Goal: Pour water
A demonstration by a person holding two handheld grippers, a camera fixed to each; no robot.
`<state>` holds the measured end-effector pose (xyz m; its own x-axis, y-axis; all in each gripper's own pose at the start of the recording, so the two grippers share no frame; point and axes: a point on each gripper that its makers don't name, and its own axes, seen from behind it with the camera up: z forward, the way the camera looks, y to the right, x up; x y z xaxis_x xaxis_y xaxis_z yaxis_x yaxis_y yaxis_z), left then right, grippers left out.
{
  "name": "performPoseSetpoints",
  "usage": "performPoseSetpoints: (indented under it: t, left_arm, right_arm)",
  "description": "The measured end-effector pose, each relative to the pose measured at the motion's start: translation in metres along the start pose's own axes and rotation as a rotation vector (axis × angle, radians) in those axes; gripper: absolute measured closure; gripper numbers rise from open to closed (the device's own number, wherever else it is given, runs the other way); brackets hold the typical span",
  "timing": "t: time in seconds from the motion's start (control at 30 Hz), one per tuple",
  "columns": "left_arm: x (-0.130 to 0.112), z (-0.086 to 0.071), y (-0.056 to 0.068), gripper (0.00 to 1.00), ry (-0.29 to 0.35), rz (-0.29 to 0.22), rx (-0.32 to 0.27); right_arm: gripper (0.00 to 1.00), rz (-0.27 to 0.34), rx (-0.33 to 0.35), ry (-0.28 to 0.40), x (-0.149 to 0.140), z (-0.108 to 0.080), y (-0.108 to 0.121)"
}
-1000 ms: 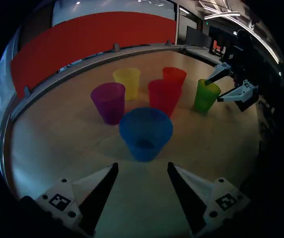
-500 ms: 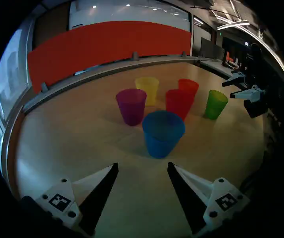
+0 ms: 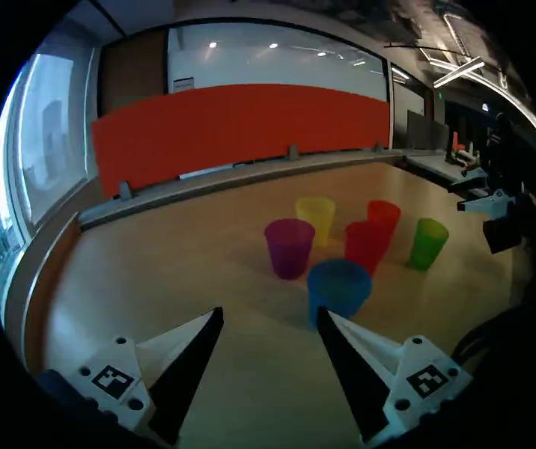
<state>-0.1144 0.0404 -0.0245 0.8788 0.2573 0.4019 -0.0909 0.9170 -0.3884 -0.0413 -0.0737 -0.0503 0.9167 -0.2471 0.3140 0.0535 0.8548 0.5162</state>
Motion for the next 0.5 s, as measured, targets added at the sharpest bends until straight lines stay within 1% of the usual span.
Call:
performPoseSetpoints:
  t: [0.1, 0.2, 0.4, 0.5]
  left_arm:
    - [0.012, -0.002, -0.006, 0.08, 0.049, -0.016, 0.031]
    - [0.023, -0.004, -0.01, 0.08, 0.095, -0.019, 0.061]
    - [0.044, -0.013, -0.018, 0.08, 0.192, 0.001, 0.124]
    - [0.052, -0.018, -0.021, 0.08, 0.226, 0.007, 0.149]
  right_arm:
    - [0.0, 0.009, -0.046, 0.035, 0.01, 0.0, 0.01]
    - [0.0, 0.017, -0.093, 0.071, 0.019, 0.0, 0.02]
    - [0.0, 0.025, -0.176, 0.137, 0.034, 0.0, 0.035]
    - [0.0, 0.024, -0.223, 0.169, 0.04, -0.002, 0.044]
